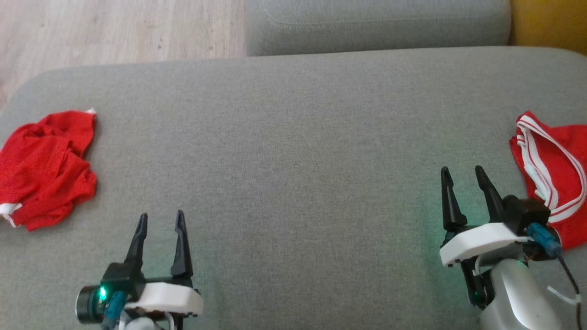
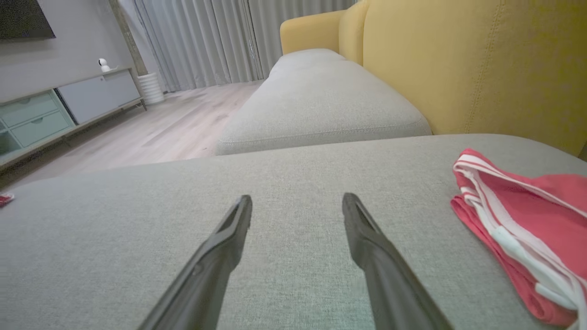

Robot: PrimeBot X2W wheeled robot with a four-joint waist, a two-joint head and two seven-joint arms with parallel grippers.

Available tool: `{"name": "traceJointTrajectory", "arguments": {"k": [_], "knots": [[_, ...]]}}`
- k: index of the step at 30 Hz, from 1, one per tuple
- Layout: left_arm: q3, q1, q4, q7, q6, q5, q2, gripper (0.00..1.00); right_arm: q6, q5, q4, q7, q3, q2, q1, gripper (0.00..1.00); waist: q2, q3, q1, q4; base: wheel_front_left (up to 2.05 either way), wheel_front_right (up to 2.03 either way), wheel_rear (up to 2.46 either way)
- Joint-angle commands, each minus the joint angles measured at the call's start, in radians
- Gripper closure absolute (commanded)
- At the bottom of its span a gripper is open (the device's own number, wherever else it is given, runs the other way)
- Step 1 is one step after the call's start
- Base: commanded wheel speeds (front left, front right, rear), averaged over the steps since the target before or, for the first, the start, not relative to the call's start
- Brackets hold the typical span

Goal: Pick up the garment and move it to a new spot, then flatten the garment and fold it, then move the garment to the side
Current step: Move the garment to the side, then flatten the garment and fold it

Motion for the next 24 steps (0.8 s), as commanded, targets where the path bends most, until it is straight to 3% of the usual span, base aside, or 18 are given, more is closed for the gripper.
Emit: {"name": "traceJointTrajectory", "arguments": {"k": [1, 17, 24], "knots": [[0.039, -0.018, -0.026, -0.008, 0.009, -0.004, 0.003, 0.0, 0.003, 0.008, -0.038, -0.011, 0.028, 0.001, -0.015, 0.0, 0.0, -0.011, 0.0001, -0.001, 0.0, 0.0, 0.0], [0.052, 0.019, -0.029, -0.008, 0.004, -0.012, 0.003, 0.0, 0.003, 0.028, -0.021, -0.011, 0.044, 0.001, 0.008, 0.0, 0.0, -0.058, 0.0001, -0.003, 0.0, 0.0, 0.0], [0.037, 0.018, -0.032, -0.008, 0.009, -0.017, 0.003, 0.0, 0.003, 0.027, -0.019, -0.011, 0.047, 0.001, 0.013, 0.0, 0.0, -0.038, 0.0001, 0.052, 0.0, 0.0, 0.0]]}}
